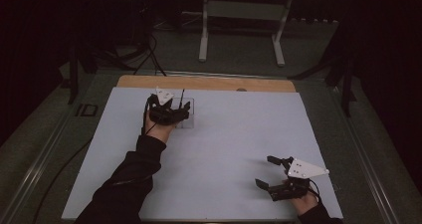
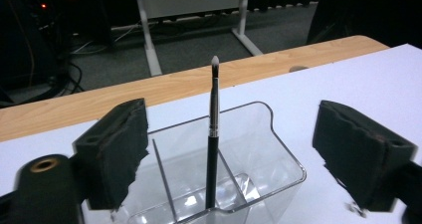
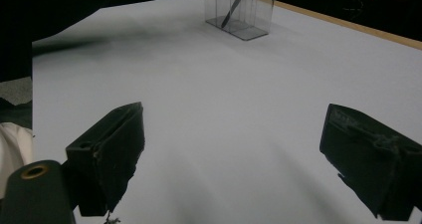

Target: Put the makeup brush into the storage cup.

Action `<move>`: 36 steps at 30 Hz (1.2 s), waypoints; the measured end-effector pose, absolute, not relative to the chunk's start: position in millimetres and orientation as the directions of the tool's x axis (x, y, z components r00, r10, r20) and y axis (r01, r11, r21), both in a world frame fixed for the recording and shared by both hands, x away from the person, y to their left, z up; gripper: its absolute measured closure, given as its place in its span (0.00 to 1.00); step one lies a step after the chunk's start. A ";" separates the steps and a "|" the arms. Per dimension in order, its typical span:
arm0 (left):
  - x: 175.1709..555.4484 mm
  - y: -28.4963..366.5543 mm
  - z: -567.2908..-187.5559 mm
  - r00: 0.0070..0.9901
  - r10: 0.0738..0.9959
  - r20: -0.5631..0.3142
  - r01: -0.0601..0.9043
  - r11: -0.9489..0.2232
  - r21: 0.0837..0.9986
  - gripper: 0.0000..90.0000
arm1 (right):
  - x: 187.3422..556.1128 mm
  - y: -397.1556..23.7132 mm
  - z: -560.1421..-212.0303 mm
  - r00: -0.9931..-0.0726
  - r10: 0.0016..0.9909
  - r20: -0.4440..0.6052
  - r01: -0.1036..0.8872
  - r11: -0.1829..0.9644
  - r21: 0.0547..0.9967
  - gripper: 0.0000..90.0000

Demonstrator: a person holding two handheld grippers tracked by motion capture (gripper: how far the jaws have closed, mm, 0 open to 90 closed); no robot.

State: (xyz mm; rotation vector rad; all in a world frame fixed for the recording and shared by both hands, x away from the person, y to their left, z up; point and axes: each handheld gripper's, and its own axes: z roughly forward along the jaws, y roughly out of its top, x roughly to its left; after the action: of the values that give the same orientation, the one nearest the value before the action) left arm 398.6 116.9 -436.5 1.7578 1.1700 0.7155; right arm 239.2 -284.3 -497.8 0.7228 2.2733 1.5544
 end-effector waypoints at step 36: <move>368.5 157.5 -405.1 0.682 0.726 -0.094 0.412 -0.274 0.869 0.01 | 243.9 -290.9 -502.1 -0.812 0.579 0.069 0.272 0.271 0.924 0.12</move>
State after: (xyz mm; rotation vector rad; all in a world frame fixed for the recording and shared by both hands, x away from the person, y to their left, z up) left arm 368.5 157.5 -405.1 1.9061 0.8880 0.3989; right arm 243.9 -290.9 -502.1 0.7826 2.2625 1.5565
